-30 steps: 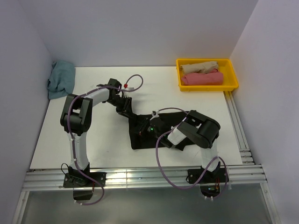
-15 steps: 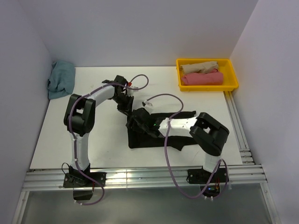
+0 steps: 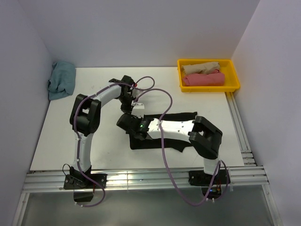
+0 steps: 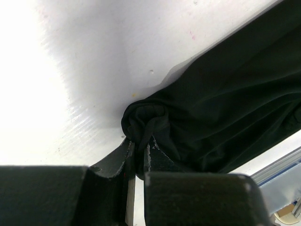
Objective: Roll the t-shirts
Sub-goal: Roll the tshirt
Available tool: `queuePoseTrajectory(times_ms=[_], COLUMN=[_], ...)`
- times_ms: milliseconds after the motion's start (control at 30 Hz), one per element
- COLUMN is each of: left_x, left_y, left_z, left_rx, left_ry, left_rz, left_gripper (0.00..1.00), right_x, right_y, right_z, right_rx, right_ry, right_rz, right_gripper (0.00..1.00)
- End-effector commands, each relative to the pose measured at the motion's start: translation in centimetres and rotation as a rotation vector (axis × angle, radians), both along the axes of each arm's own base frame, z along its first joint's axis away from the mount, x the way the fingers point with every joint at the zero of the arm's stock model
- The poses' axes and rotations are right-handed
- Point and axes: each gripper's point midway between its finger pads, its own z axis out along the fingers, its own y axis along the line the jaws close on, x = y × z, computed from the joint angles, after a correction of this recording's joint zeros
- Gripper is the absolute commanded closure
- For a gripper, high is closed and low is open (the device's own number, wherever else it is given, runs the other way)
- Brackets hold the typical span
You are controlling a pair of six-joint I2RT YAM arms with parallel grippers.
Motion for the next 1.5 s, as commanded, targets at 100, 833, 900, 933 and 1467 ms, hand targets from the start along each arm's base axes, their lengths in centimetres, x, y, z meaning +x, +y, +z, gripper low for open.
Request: queuePoseTrajectory(times_ms=[100,833,900,933,1467], left_x=[0.3,0.2,0.1,0.1,0.2], left_y=[-0.7,-0.8,-0.9,-0.9,-1.0], left_z=[0.7,0.3,0.3,0.3,0.6], left_rx=[0.018,0.032,0.031,0.031,0.024], left_ry=[-0.011,-0.007,-0.005,-0.005,-0.013], left_rz=[-0.003,-0.008,-0.010,-0.010,-0.014], left_gripper=[1.00,0.99,0.99,0.98,0.83], right_x=[1.5,1.6,1.5,1.6,0.3], right_y=[-0.1,2.6,2.4,2.5,0.9], right_z=[0.1,-1.2,-2.2,-2.4,-5.9], right_rx=[-0.131,-0.206,-0.239,-0.242,-0.363], right_ry=[-0.084,-0.096,-0.083,-0.080,0.024], right_rz=[0.015,0.064,0.060,0.057,0.044], right_gripper=[0.49,0.51,0.50,0.50,0.50])
